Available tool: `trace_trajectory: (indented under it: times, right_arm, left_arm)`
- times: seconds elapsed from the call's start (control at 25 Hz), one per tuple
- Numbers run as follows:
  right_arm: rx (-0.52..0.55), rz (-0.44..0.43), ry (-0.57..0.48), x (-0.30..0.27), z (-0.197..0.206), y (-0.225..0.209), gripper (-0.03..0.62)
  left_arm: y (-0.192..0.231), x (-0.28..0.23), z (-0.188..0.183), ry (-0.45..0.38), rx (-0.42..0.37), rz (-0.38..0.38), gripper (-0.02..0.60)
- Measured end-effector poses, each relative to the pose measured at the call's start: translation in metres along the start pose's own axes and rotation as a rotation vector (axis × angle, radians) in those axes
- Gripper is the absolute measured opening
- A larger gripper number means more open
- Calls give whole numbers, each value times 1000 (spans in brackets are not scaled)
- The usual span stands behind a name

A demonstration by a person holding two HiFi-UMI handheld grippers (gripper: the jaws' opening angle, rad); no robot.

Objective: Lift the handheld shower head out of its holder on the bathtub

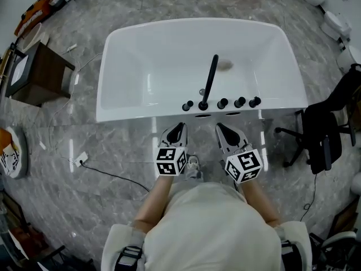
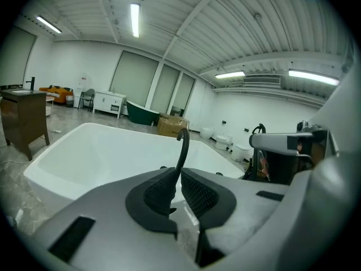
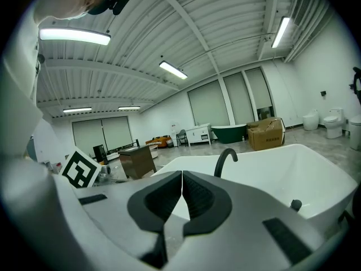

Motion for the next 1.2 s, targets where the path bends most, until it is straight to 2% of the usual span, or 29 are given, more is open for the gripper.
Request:
trace_trajectory:
  times: [0.44,0.48,0.56,0.8,0.88,1.2]
  right_arm:
    - [-39,53,65,-29,21,-10,20]
    - [-41,57,70,-31,22,-11,20]
    - [-46,64,79,-34,24,-12,20]
    - [-63,73,100,-43,31,-15,20]
    - [-73,78,113,-42,36,-15,20]
    - [-120,95,178,-33,61,-21,20]
  left_arm:
    - [30,-63,19,47,-59,48,23]
    - [33,-69,22,61,-61,55,35]
    - [38,-82,28,91,-73,65,111]
    - [54,-127,51,185,-154,68,215]
    - [59,-141,60,215,-178,63,235]
    - [72,-182,84,274,-232,17,238]
Point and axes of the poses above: the fingertips, and each gripper's own axes: x backward along the fingers, y to its left, z out of its underside, the point moved 8 cm from there along x, backward along the fingers, and after that the axes turned 2 degrees about -z, right-handed, at the moved point
